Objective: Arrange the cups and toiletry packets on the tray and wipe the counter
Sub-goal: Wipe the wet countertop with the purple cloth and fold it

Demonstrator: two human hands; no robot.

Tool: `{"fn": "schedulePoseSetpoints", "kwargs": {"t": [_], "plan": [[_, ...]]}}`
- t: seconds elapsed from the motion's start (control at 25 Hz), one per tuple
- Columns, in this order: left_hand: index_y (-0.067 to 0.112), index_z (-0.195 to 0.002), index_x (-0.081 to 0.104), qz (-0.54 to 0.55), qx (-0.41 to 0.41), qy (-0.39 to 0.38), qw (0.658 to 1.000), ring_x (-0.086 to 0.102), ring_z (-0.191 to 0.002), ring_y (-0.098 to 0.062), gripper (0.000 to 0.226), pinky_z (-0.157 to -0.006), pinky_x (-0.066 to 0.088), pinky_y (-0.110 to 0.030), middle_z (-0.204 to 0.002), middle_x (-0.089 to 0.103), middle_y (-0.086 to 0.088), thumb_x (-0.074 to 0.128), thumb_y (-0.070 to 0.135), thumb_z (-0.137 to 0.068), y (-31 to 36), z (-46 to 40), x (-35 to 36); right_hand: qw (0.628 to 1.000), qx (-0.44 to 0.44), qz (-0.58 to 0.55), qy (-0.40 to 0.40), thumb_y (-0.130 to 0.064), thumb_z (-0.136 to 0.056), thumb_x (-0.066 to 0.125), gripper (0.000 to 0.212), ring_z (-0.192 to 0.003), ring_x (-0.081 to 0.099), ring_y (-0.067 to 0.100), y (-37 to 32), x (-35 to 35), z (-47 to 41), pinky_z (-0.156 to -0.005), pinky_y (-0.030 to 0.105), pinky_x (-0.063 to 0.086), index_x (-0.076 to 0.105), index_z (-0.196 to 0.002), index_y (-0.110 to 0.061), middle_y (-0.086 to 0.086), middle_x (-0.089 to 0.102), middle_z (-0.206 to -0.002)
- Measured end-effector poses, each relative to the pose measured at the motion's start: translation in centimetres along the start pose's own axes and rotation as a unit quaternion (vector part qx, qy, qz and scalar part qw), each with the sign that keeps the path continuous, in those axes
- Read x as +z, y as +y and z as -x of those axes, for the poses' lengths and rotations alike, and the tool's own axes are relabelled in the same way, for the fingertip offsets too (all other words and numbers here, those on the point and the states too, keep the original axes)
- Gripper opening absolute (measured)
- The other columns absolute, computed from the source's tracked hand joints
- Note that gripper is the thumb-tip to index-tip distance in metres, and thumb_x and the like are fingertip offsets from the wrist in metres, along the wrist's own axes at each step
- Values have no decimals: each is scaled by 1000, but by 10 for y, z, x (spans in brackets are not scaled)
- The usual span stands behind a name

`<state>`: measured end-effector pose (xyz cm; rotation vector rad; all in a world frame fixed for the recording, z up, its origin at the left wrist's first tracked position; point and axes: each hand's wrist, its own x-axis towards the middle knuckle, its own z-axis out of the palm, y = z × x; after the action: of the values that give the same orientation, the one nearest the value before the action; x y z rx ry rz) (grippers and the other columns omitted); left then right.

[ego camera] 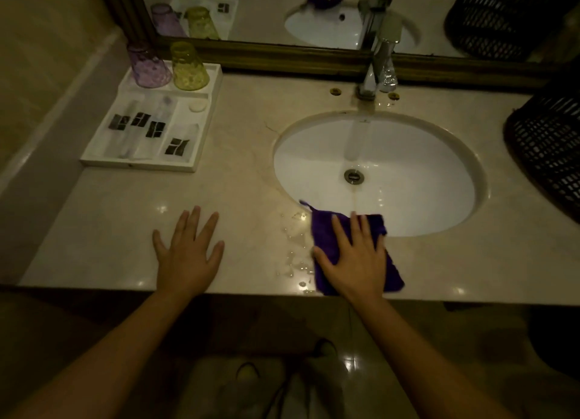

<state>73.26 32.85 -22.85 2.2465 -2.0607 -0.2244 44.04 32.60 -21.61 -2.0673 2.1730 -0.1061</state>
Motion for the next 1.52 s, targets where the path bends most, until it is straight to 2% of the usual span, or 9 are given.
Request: {"fn": "schedulePoseSetpoints", "kwargs": {"t": [0.24, 0.52, 0.6, 0.68, 0.8, 1.04, 1.2, 1.32, 1.52], "plan": [[36, -145, 7, 3, 9, -1, 1000, 3, -145, -20, 58, -110, -1, -62, -159, 6, -2, 23, 51, -91, -1, -1, 1, 980, -193, -38, -6, -55, -89, 31, 54, -142, 13, 15, -27, 9, 39, -114, 50, 22, 26, -140, -39, -6, 27, -152], [36, -145, 3, 2, 25, -30, 999, -1, -145, -20, 59, -110, -1, -61, -159, 1, -2, 23, 52, -92, -4, -3, -5, 929, -368, -29, -21, -40, -89, 46, 52, -141, 23, 13, -2, 9, 85, -115, 43, 23, 32, -139, -33, -9, 33, -149], [38, -145, 3, -9, 57, -47, 997, 0, -145, -19, 59, -110, 1, -58, -159, 1, 0, 21, 54, -91, -18, -7, -8, 954, -290, -73, 2, -38, -90, 42, 50, -140, 21, 9, 16, 4, 84, -112, 42, 24, 34, -139, -31, -8, 34, -147], [39, -144, 6, -16, 104, -54, 993, 1, -145, -17, 61, -111, 0, -55, -159, 3, 0, 14, 59, -87, -37, -10, -13, 988, -122, -81, 44, -36, -92, 37, 49, -139, 22, 11, 24, -3, 68, -109, 43, 31, 33, -139, -24, -3, 35, -147], [42, -143, 7, -22, 115, -44, 992, 0, -145, -20, 66, -110, -4, -57, -159, 4, -2, 9, 63, -81, -54, -13, -13, 996, 71, -27, 45, -34, -96, 33, 52, -142, 17, 23, 5, -2, 30, -111, 50, 22, 22, -144, -18, 9, 24, -154], [44, -142, 2, -18, 118, -27, 993, 4, -145, -19, 64, -110, -2, -60, -158, 8, -1, 15, 63, -82, -52, -13, -9, 990, 141, -16, 25, -39, -96, 28, 54, -142, 17, 31, -49, 1, -29, -113, 56, 14, 20, -145, -18, 14, 22, -154], [46, -140, -4, -16, 121, -24, 992, -1, -145, -17, 63, -111, -3, -60, -159, 3, 0, 12, 64, -81, -53, -14, -8, 999, 29, -26, 10, -40, -95, 25, 54, -141, 21, 29, -98, 8, -55, -113, 52, 18, 20, -144, -18, 12, 26, -153], [44, -142, 3, -3, 119, -29, 992, -1, -145, -18, 65, -111, -4, -60, -159, 4, 0, 14, 63, -81, -53, -13, -9, 995, -96, -17, -17, -42, -95, 23, 54, -144, 10, 25, -107, 12, -50, -114, 51, 14, 16, -145, -24, 4, 16, -157], [44, -141, -4, 4, 120, -48, 992, -3, -145, -17, 63, -113, -5, -58, -159, 0, 0, 13, 62, -82, -53, -13, -13, 942, -325, -11, -82, -45, -95, 21, 52, -144, 3, 16, -108, 11, 4, -117, 48, 6, 15, -145, -31, -4, 14, -156]]}}
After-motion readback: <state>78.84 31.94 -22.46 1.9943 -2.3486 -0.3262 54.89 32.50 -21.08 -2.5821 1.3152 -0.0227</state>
